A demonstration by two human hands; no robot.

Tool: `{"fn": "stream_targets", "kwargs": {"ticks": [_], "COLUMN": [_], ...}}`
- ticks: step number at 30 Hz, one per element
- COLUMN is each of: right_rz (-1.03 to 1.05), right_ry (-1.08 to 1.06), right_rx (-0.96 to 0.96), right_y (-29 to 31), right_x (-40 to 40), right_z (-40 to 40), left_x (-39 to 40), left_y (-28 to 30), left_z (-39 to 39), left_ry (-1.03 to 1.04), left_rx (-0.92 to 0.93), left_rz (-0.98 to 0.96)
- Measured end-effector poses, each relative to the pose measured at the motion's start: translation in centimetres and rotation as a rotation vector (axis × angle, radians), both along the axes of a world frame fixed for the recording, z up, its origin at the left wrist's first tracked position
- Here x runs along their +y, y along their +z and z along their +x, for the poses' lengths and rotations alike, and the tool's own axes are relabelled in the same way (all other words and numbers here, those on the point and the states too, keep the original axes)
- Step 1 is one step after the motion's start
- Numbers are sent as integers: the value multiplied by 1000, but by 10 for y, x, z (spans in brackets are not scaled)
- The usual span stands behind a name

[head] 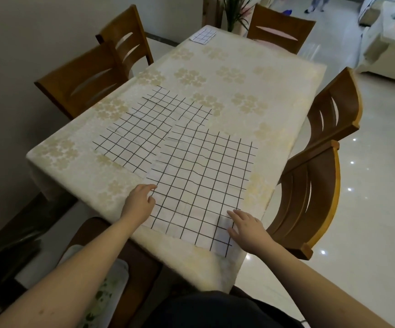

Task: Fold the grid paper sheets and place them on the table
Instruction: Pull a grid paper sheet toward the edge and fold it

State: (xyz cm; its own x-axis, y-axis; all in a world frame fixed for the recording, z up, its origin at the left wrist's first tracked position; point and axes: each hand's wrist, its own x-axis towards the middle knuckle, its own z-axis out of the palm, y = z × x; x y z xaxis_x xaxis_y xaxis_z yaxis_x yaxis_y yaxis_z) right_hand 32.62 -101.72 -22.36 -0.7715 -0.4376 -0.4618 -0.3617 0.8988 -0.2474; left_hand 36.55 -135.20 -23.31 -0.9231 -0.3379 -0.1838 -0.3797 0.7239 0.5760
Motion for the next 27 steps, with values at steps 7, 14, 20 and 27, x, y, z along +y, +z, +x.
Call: {"fn": "stream_targets", "kwargs": {"ticks": [7,14,20,27], "right_rz": [-200,-265,-397,-549], "right_ry": [-225,-504,-854,-1106], "right_rx": [-156,-141,-244,-332], "right_y": [-8,-23,-29,-35], "right_x": [10,14,10,-3], "right_z": [-52,-95,-104,-114], "left_x": [15,28,23,-14], "left_y": [4,-3,-12,-28], "left_z": [-37,-61,-75,-110], "left_ry": [83,153,359,332], "left_rx": [-100,-169,-166,-185], "left_rz": [15,-7,170,1]}}
